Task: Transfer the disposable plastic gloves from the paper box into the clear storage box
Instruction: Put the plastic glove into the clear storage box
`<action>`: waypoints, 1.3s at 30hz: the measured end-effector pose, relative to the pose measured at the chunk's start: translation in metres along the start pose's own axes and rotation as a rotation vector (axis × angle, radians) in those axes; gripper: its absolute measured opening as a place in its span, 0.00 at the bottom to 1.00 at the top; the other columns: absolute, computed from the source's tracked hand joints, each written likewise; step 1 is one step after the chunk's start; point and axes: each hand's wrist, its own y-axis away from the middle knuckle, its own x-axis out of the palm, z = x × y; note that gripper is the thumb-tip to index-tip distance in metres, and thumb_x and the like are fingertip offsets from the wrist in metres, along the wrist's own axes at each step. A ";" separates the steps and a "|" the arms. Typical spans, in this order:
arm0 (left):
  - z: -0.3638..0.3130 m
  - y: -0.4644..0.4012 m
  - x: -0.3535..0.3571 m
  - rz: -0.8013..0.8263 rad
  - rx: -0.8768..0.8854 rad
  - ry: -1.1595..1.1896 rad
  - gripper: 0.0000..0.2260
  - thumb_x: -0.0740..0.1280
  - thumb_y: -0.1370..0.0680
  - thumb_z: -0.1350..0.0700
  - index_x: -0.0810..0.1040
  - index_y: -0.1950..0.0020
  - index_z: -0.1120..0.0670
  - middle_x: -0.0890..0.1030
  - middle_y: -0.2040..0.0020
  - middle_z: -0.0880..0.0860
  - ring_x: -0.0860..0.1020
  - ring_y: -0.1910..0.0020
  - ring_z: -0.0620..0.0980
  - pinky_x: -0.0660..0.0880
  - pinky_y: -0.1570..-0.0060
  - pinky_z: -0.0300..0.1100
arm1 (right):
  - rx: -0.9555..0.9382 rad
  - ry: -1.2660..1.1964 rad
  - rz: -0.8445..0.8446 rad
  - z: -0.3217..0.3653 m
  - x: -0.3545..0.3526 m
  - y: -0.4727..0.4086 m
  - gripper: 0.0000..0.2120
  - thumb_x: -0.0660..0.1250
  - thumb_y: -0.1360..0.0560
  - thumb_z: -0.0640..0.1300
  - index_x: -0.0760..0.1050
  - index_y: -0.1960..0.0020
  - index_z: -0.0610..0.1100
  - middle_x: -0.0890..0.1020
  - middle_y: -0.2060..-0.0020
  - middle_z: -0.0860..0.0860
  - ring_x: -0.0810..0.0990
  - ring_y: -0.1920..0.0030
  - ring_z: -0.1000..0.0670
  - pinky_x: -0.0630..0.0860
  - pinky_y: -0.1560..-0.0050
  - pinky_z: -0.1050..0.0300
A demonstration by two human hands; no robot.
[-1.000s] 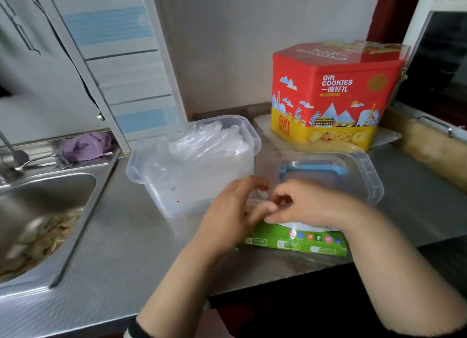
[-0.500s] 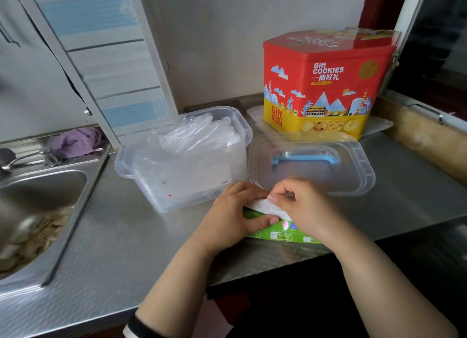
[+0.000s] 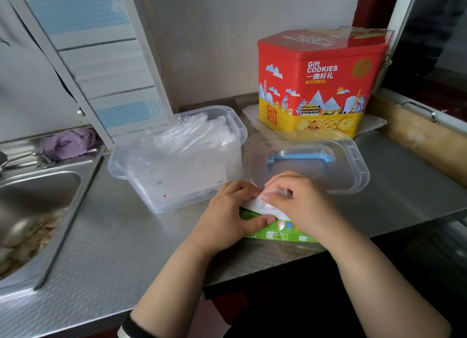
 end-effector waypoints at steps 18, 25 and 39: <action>-0.001 0.001 0.000 -0.011 0.000 -0.018 0.20 0.76 0.33 0.42 0.78 0.43 0.44 0.72 0.48 0.35 0.69 0.43 0.36 0.64 0.39 0.30 | 0.061 -0.399 -0.138 0.005 -0.028 0.003 0.09 0.73 0.33 0.52 0.81 0.53 0.51 0.84 0.56 0.50 0.80 0.55 0.53 0.75 0.49 0.62; 0.003 0.000 0.002 -0.008 0.023 -0.009 0.18 0.74 0.33 0.39 0.72 0.47 0.33 0.73 0.45 0.33 0.70 0.41 0.38 0.64 0.39 0.30 | 0.091 -0.367 -0.310 0.009 -0.023 -0.007 0.12 0.69 0.24 0.47 0.78 0.65 0.44 0.71 0.76 0.54 0.66 0.73 0.59 0.65 0.69 0.64; 0.005 -0.001 0.002 -0.013 0.024 -0.036 0.17 0.74 0.31 0.41 0.71 0.47 0.31 0.74 0.43 0.38 0.70 0.40 0.38 0.64 0.41 0.29 | 0.275 -0.912 -0.519 0.031 -0.028 -0.019 0.10 0.70 0.24 0.47 0.80 0.60 0.41 0.79 0.48 0.34 0.68 0.38 0.32 0.71 0.38 0.33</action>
